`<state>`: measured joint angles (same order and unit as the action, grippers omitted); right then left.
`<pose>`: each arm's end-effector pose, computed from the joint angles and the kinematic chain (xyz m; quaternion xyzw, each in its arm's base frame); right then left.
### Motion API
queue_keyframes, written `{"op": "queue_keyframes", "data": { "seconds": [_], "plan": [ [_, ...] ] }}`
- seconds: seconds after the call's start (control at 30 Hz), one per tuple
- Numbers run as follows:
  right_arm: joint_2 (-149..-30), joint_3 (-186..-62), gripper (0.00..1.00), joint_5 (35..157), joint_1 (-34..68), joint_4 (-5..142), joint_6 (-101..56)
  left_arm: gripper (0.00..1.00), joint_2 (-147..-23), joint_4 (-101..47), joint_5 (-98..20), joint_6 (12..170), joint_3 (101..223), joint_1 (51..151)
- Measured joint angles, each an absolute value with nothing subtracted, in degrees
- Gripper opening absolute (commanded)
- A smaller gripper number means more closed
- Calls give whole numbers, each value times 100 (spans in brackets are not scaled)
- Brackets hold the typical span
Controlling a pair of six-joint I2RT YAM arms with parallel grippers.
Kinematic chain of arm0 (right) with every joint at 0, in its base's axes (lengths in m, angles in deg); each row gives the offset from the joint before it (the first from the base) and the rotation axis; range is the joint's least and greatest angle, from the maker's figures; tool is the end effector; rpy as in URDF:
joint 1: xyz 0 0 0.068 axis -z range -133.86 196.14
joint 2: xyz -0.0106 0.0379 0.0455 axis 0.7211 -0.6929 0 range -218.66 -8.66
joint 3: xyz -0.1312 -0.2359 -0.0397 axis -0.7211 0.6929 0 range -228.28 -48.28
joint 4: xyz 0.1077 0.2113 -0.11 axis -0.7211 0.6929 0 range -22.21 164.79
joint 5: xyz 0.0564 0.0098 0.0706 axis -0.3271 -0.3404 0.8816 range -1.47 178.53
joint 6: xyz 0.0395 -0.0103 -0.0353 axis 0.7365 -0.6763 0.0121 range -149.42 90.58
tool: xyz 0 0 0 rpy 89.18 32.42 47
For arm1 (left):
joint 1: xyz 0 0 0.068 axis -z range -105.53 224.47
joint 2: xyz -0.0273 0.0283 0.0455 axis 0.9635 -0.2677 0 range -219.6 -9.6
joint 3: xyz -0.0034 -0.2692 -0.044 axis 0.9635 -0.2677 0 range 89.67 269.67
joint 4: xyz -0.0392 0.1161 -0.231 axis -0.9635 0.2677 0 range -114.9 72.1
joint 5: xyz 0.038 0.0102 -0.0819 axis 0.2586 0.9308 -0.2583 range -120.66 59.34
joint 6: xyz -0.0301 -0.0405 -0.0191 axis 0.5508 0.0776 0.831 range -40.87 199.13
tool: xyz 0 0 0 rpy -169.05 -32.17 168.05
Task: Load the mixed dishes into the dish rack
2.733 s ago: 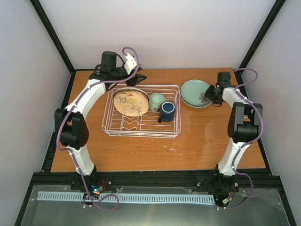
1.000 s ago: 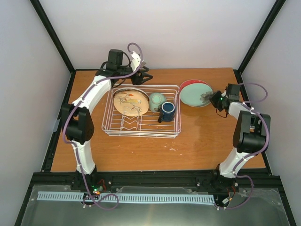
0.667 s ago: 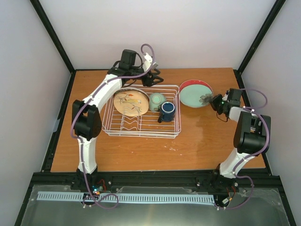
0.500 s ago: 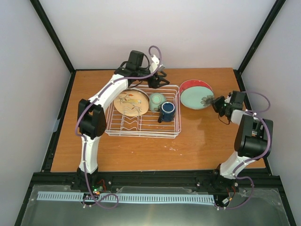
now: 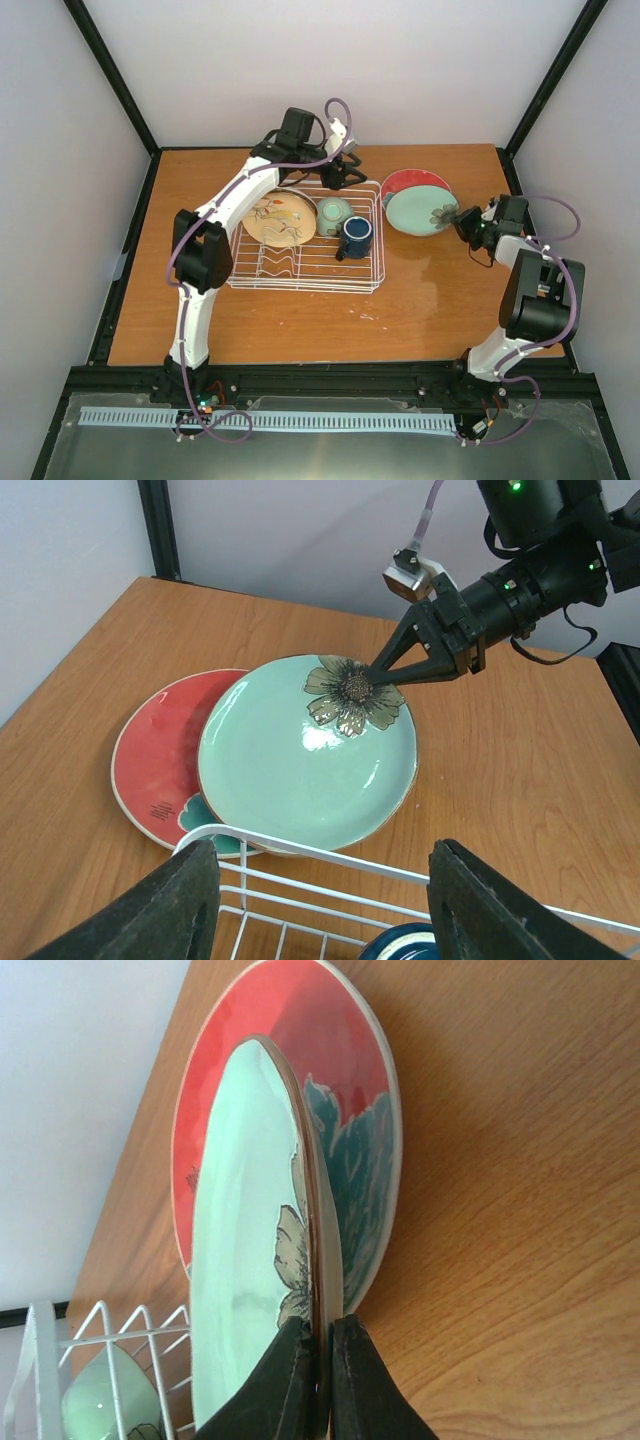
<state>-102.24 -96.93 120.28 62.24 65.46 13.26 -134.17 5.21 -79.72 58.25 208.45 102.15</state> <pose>0.3213 -0.0733 0.1758 0.3364 0.8214 0.3326 0.3187 0.4289 -0.2552 0.3087 0.5052 0.6609 -0.3936 0.3911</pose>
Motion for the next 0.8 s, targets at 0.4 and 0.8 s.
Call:
{"op": "queue_keyframes", "data": {
  "seconds": [0.4, 0.8],
  "plan": [
    [-10508, -9356, 3, 12323, 6263, 5659, 1673, 58, -13511, 560, -7980, 5827, 20948, 10220],
    [-11271, -8672, 3, 13162, 6397, 3156, 3249, 58, -13822, 639, -8015, 5851, 21062, 10224]
  ]
}}
